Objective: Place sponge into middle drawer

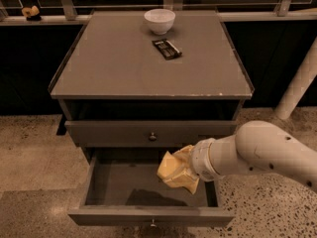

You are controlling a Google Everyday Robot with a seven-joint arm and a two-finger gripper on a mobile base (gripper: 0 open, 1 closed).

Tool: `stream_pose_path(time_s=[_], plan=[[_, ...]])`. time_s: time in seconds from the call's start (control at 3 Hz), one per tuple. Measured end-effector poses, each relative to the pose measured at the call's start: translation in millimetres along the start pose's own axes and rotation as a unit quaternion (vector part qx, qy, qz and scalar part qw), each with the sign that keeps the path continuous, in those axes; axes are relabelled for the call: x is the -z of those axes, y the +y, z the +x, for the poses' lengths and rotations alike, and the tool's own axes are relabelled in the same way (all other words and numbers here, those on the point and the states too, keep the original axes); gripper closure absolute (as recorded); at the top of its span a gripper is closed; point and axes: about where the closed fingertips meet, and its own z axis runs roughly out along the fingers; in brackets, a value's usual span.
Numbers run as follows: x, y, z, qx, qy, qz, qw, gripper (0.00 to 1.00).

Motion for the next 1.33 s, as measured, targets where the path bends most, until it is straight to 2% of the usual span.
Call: stream_pose_path(time_s=[0.67, 1.0, 1.33], plan=[[-50.9, -5.1, 49.6, -0.043, 0.02, -0.007, 0.9988, 1.0], [-51.0, -5.0, 49.6, -0.043, 0.02, -0.007, 0.9988, 1.0], [-80.6, -5.3, 66.9, -0.048, 0.023, -0.031, 0.9981, 1.0]])
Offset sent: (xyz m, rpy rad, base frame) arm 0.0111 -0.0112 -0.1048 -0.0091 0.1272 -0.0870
